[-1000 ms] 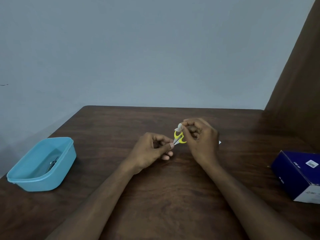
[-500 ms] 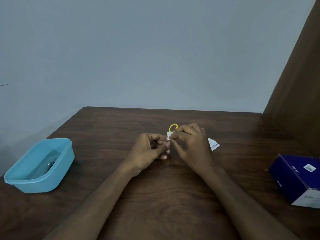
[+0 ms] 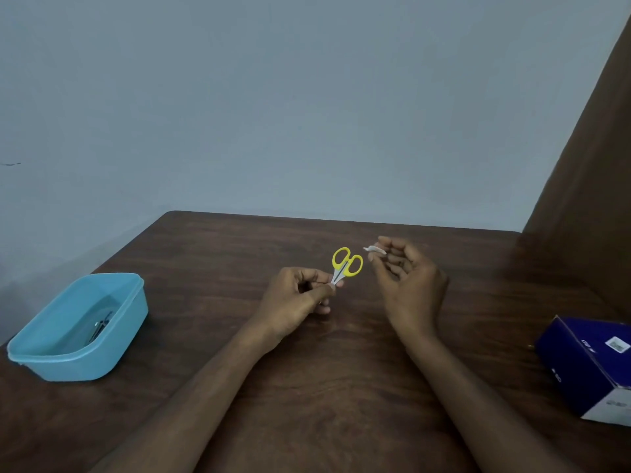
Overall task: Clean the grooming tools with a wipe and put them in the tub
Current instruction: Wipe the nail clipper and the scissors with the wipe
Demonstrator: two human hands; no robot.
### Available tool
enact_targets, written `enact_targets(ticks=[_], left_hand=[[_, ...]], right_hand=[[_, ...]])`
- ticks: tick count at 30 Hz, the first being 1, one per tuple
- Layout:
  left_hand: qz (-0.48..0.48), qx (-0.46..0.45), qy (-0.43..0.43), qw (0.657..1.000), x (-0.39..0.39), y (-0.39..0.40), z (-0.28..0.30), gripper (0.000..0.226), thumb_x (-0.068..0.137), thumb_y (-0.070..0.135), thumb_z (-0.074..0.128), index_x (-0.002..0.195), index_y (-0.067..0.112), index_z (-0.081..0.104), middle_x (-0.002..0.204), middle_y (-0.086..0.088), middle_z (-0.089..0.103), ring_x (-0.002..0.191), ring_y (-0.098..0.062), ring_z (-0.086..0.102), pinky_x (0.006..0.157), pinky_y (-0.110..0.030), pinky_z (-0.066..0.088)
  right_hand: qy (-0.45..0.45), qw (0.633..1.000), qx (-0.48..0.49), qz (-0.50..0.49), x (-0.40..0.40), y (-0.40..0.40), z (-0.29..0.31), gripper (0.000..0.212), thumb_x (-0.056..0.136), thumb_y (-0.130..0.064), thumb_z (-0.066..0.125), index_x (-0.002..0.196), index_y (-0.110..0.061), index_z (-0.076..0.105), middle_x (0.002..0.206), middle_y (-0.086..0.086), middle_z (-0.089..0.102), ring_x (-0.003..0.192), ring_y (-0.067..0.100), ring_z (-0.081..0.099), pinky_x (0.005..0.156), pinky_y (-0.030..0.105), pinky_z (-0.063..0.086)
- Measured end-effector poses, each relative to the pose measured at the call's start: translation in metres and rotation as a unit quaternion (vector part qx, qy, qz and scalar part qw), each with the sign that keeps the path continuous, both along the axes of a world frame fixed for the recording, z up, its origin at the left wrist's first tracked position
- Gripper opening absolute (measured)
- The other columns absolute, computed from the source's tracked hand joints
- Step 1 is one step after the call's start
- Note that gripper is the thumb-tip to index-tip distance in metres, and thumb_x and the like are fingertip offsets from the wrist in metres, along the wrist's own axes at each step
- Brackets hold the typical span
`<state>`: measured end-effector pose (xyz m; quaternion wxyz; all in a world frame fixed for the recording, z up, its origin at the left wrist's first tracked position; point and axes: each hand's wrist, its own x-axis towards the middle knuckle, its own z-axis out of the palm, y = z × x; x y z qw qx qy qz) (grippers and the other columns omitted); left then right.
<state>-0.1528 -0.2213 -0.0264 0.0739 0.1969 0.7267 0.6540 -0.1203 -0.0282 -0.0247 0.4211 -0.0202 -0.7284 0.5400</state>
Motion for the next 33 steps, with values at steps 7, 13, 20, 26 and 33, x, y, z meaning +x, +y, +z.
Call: enact_targets(ticks=[7,13,20,26,33], left_hand=[[0.002,-0.048,0.064,0.997,0.003,-0.001,0.001,0.009,0.097,0.019,0.079,0.096,0.011,0.083,0.069,0.003,0.069,0.066,-0.015,0.072,0.068,-0.028,0.060],[-0.008,-0.062,0.095,0.994,0.004,-0.001,0.000,0.011,0.098,0.020,0.077,0.089,0.018,0.082,0.071,0.002,0.070,0.067,-0.015,0.073,0.067,-0.030,0.061],[0.001,-0.080,0.102,0.992,0.002,0.000,0.001,0.024,0.100,0.017,0.075,0.076,0.021,0.076,0.065,0.004,0.065,0.062,-0.013,0.068,0.064,-0.027,0.055],[0.000,-0.067,0.098,0.993,0.000,0.000,-0.004,0.009,0.097,0.017,0.079,0.090,0.013,0.083,0.066,-0.002,0.067,0.059,-0.014,0.064,0.062,-0.031,0.057],[0.018,-0.100,0.128,0.987,-0.001,-0.002,-0.003,0.022,0.098,0.020,0.077,0.076,0.022,0.078,0.069,-0.012,0.069,0.058,-0.014,0.071,0.066,-0.044,0.060]], right_hand=[[0.067,0.985,0.154,-0.033,0.007,-0.005,0.006,0.006,0.096,-0.009,0.079,0.100,-0.013,0.082,0.098,-0.009,0.079,0.094,0.005,0.075,0.082,0.038,0.062],[0.076,0.947,0.308,-0.039,0.002,-0.008,-0.003,0.014,0.091,-0.013,0.083,0.102,-0.020,0.084,0.102,-0.013,0.081,0.098,0.019,0.068,0.084,0.040,0.056],[0.060,0.926,0.365,-0.074,0.006,-0.009,-0.002,0.012,0.085,-0.030,0.085,0.094,-0.038,0.083,0.088,-0.023,0.075,0.097,0.016,0.067,0.089,0.048,0.044],[0.005,0.933,0.305,-0.191,0.012,-0.001,0.002,0.008,0.088,-0.038,0.084,0.096,-0.039,0.081,0.102,-0.028,0.077,0.100,0.018,0.058,0.090,0.037,0.034],[0.000,0.926,0.354,-0.132,0.014,-0.020,-0.001,0.003,0.089,-0.037,0.077,0.090,-0.036,0.079,0.081,-0.023,0.074,0.092,0.018,0.059,0.087,0.044,0.037]])
